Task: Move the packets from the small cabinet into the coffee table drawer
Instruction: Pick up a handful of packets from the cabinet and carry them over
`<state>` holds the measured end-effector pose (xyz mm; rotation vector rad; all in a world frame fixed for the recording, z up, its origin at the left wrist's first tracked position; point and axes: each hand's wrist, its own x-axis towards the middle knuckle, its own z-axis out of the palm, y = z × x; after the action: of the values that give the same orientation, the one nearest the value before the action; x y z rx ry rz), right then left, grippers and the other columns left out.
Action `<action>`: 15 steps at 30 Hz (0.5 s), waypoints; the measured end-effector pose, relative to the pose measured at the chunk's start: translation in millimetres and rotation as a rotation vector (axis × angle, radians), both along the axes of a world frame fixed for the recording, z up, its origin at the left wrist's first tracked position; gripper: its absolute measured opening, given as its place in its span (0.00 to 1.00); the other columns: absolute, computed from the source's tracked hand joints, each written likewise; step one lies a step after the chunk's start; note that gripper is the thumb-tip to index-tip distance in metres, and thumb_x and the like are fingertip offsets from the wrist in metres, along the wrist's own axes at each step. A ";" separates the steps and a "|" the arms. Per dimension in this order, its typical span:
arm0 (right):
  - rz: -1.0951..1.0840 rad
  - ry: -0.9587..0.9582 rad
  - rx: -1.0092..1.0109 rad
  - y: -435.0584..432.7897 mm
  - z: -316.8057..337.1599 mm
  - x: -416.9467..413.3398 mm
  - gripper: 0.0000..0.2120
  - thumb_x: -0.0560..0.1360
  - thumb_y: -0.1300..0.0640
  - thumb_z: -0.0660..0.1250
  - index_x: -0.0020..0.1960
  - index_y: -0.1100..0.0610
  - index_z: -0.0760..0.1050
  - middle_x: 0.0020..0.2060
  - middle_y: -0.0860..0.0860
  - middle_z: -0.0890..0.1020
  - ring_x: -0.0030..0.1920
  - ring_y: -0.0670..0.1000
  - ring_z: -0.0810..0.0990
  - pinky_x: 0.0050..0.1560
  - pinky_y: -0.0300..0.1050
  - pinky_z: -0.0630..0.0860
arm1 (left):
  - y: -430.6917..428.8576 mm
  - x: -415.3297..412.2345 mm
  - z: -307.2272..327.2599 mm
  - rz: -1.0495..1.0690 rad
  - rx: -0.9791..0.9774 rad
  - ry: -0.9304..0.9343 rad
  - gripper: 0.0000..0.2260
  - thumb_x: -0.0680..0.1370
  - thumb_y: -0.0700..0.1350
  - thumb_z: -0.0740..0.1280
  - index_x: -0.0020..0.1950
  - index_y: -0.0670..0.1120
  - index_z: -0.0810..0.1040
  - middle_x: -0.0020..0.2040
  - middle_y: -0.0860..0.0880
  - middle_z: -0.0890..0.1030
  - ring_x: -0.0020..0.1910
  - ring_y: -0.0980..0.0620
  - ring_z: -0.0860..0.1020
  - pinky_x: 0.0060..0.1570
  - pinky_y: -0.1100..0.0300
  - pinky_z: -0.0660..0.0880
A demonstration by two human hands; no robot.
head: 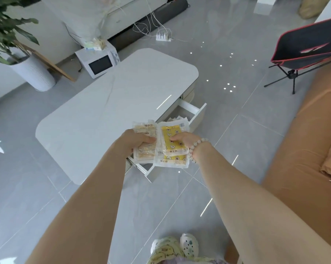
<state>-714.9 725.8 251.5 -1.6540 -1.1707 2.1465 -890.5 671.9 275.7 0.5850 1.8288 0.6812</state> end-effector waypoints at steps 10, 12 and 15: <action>-0.058 -0.020 -0.031 75.5 -16.7 12.4 0.17 0.76 0.58 0.67 0.63 0.60 0.75 0.59 0.57 0.80 0.58 0.58 0.80 0.61 0.55 0.75 | 89.4 11.6 -21.4 -0.068 -0.022 -0.040 0.14 0.69 0.38 0.76 0.53 0.42 0.79 0.49 0.45 0.83 0.46 0.46 0.81 0.46 0.54 0.78; -0.059 -0.027 -0.035 95.1 -17.5 9.0 0.15 0.76 0.58 0.66 0.62 0.60 0.75 0.57 0.57 0.80 0.56 0.58 0.80 0.60 0.54 0.75 | 109.6 7.5 -27.3 -0.070 -0.021 -0.059 0.16 0.69 0.37 0.76 0.55 0.42 0.79 0.51 0.44 0.83 0.48 0.45 0.81 0.49 0.52 0.78; -0.054 -0.051 -0.015 126.5 -17.8 -0.2 0.15 0.77 0.58 0.66 0.62 0.60 0.76 0.59 0.57 0.79 0.59 0.58 0.79 0.63 0.56 0.74 | 142.7 -2.8 -34.1 -0.063 -0.015 -0.082 0.20 0.68 0.38 0.77 0.57 0.41 0.79 0.53 0.43 0.83 0.50 0.44 0.82 0.54 0.49 0.78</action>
<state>-715.1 852.3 233.7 -1.7354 -1.1129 2.0977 -893.3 814.6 241.6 0.5944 1.7312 0.6391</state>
